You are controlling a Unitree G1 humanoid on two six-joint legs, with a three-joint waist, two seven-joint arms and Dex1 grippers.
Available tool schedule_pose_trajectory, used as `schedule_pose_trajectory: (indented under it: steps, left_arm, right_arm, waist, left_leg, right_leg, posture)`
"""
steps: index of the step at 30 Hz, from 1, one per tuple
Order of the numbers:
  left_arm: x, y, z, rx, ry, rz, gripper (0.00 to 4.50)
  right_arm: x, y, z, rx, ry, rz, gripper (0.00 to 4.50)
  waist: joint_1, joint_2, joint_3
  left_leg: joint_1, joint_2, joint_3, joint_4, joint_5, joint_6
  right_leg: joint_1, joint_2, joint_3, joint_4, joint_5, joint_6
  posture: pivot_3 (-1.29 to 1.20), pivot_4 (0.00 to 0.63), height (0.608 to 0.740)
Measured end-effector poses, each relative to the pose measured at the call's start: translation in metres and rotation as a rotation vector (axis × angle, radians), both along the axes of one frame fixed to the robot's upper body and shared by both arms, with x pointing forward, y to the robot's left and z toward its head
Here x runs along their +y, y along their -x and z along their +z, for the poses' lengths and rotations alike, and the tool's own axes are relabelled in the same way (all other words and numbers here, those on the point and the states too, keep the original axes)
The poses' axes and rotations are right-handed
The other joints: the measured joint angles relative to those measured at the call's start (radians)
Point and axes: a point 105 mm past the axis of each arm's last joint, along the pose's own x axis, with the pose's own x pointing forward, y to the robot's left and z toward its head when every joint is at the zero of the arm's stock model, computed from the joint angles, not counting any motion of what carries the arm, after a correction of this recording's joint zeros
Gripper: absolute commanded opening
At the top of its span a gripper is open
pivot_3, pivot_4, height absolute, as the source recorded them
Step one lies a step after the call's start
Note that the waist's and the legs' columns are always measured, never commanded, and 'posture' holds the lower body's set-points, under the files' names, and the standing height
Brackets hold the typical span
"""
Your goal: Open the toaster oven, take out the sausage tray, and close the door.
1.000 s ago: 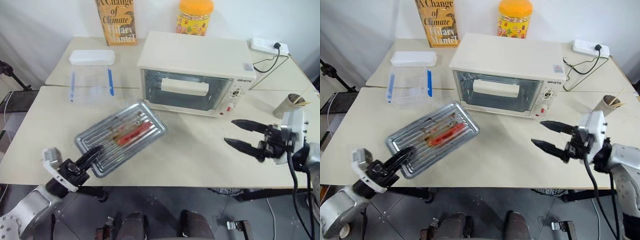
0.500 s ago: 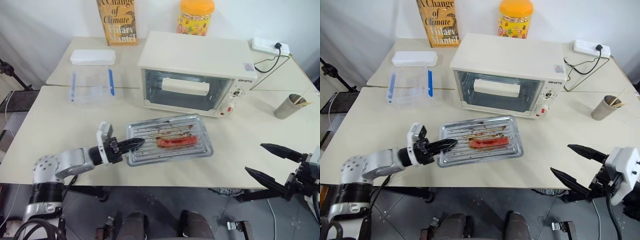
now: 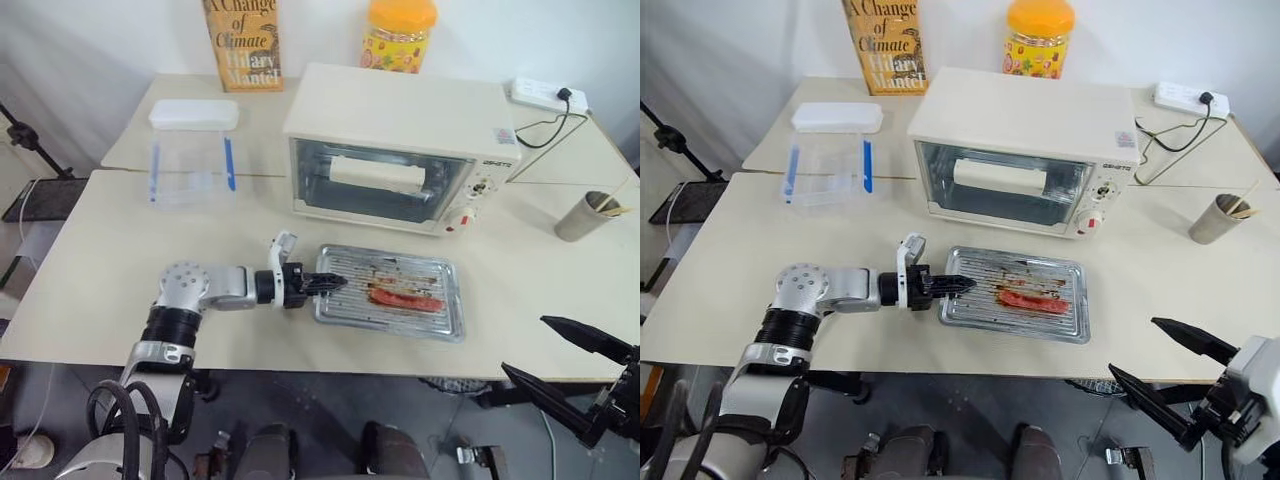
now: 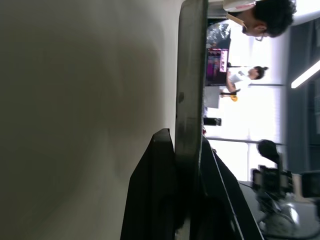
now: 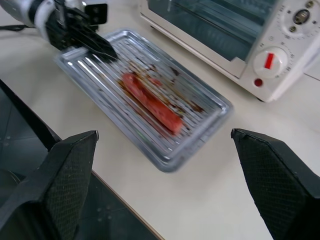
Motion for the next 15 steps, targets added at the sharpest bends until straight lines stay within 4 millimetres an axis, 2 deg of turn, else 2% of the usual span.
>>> schedule_pose_trajectory:
  steps: [2, 4, 8, 15]
  left_arm:
    - [0.0, 0.001, -0.003, -0.004, -0.01, -0.01, 0.68]
    - [-0.002, 0.001, -0.005, -0.01, -0.026, -0.008, 1.08]
    - [-0.001, 0.004, -0.011, -0.029, -0.05, 0.007, 2.37]
    - [0.009, 0.012, 0.0, -0.155, -0.057, 0.004, 4.4]
  right_arm:
    - [0.001, 0.001, 0.0, -0.001, -0.002, -0.005, 4.5]
    - [0.001, 0.001, 0.0, -0.006, -0.001, -0.007, 4.5]
    - [0.002, 0.0, 0.0, -0.01, -0.006, 0.006, 4.5]
    - [0.0, -0.007, -0.004, 0.003, -0.009, 0.043, 4.5]
  waist:
    - [0.0, 0.001, -0.001]
    - [0.0, 0.001, -0.001]
    - [-0.004, 0.0, 0.0]
    - [-0.013, 0.0, 0.0]
  left_leg:
    - [0.0, 0.0, 0.0, 0.0, 0.0, 0.0]
    - [0.0, 0.0, 0.0, 0.0, 0.0, 0.0]
    - [-0.001, 0.0, 0.0, -0.001, 0.0, 0.0]
    - [0.0, 0.001, 0.0, -0.001, 0.0, 0.0]
  right_leg:
    - [0.0, 0.0, 0.0, 0.0, 0.0, 0.0]
    - [0.0, 0.0, 0.0, 0.0, 0.0, 0.0]
    - [-0.001, 0.0, 0.0, 0.0, 0.0, 0.0]
    - [-0.001, 0.0, 0.0, 0.0, 0.0, 0.0]
  posture:
    - [0.0, 0.15, 0.74]
    - [0.0, 0.15, 0.74]
    - [0.0, 0.15, 0.74]
    - [0.0, 0.15, 0.74]
